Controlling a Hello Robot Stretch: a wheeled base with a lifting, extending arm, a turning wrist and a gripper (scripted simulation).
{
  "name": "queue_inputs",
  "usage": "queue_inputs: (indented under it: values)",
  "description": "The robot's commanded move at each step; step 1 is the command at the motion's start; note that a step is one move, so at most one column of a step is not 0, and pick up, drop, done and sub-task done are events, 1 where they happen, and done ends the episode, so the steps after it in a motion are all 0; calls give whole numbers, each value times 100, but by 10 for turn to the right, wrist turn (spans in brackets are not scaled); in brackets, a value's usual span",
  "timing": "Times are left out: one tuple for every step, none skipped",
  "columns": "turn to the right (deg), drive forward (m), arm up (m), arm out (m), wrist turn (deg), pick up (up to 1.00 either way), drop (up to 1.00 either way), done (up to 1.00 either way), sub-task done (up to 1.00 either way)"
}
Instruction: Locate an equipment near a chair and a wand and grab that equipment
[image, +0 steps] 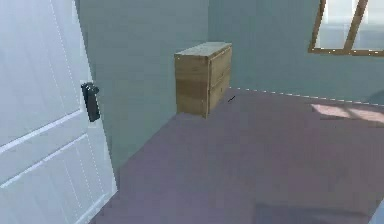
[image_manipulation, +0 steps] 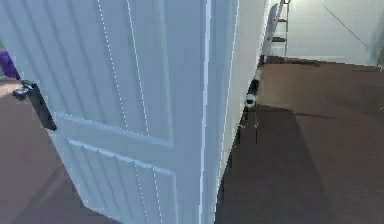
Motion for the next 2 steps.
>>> queue_inputs:
  values:
    - [210, 0, 0, 0, 0, 0, 0, 0, 0]
    - [0, 100, 0, 0, 0, 0, 0, 0, 0]
